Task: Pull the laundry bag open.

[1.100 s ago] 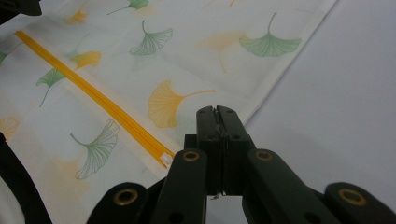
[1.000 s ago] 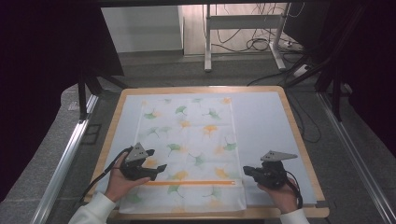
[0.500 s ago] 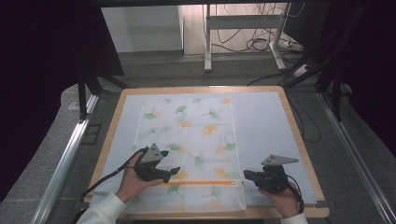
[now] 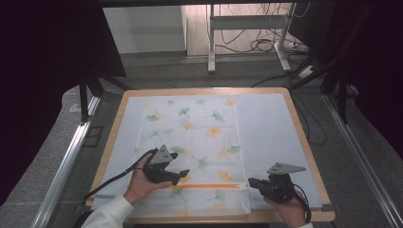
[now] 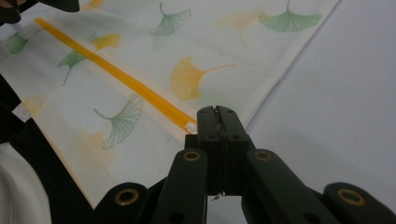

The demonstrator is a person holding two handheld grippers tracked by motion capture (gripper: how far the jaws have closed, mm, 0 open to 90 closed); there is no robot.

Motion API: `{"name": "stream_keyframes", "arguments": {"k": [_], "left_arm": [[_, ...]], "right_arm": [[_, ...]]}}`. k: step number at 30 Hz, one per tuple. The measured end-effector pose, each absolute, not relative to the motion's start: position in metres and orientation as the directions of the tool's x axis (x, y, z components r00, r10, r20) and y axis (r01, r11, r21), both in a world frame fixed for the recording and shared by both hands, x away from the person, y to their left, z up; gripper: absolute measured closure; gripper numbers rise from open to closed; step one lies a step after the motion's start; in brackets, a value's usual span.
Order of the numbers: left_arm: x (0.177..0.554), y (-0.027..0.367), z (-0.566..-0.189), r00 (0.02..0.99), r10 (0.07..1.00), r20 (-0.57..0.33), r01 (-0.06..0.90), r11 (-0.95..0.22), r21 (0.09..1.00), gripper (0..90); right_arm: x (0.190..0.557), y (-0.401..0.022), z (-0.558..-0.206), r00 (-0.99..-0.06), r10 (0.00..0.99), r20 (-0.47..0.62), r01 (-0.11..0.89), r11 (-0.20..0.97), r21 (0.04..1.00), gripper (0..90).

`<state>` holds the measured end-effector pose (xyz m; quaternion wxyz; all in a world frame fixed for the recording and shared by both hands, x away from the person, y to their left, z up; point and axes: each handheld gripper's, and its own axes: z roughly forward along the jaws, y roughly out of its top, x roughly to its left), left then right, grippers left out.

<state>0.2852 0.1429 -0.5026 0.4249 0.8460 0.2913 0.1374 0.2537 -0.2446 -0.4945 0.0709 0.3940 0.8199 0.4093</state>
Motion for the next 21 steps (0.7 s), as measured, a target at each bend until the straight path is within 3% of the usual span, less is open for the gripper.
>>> {"name": "stream_keyframes", "arguments": {"k": [21], "left_arm": [[0.284, 0.088, -0.490, 0.861, 0.508, 0.009, 0.297, -0.519, 0.801, 27.1]], "right_arm": [[0.235, -0.229, -0.507, -0.720, 0.662, 0.211, 0.590, 0.422, 0.689, 87.6]]}}
